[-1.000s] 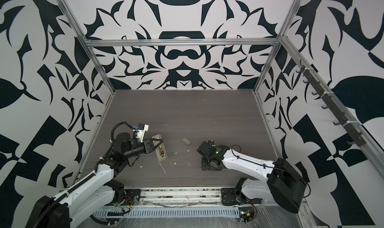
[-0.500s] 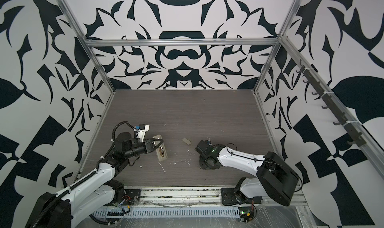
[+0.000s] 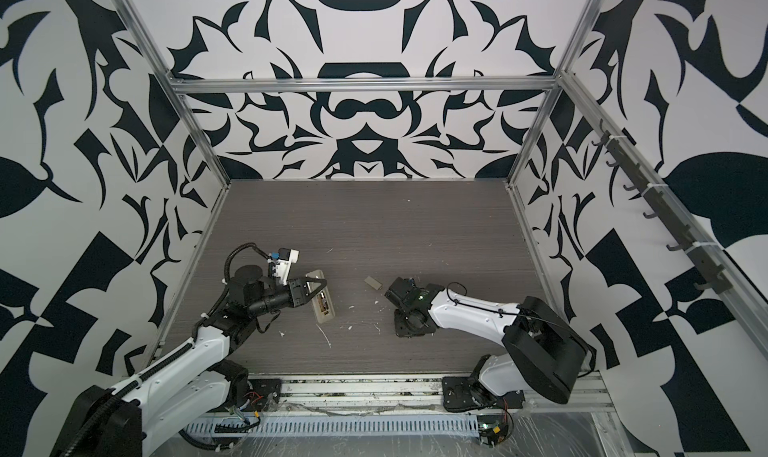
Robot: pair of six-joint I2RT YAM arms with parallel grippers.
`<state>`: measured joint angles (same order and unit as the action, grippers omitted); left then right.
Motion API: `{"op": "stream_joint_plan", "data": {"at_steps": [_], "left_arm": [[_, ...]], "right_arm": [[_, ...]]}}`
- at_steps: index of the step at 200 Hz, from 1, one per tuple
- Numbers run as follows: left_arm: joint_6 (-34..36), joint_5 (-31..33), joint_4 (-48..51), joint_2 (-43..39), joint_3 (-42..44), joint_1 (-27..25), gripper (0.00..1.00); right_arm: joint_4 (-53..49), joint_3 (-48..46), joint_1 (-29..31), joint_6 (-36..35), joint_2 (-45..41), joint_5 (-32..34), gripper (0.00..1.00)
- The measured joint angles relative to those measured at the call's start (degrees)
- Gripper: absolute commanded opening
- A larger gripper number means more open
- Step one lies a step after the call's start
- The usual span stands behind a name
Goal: Load the batteries into the remote control
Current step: 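Lower the right gripper and grasp the AA battery by its end, then lift the battery and move the right gripper toward the remote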
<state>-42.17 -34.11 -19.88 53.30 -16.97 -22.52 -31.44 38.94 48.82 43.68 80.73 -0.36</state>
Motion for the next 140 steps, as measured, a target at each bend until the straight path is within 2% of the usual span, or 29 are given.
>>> {"op": "stream_joint_plan", "data": {"at_steps": [23, 51, 103, 140], "left_arm": [[0.00, 0.02, 0.00, -0.13, 0.00, 0.00, 0.00], [-0.74, 0.07, -1.62, -0.20, 0.92, 0.00, 0.00], [-2.38, 0.07, -3.54, 1.81, 2.45, 0.00, 0.00], [-1.88, 0.83, -1.05, -2.19, 2.45, 0.00, 0.00]], "right_arm": [[-0.37, 1.73, 0.02, -2.29, 1.60, -0.55, 0.00], [-2.60, 6.67, 0.72, -8.87, 3.54, -1.55, 0.00], [-8.85, 26.03, 5.44, -31.76, 7.89, -1.55, 0.00], [-11.65, 27.74, 7.15, -48.39, 9.46, -1.09, 0.00]]}}
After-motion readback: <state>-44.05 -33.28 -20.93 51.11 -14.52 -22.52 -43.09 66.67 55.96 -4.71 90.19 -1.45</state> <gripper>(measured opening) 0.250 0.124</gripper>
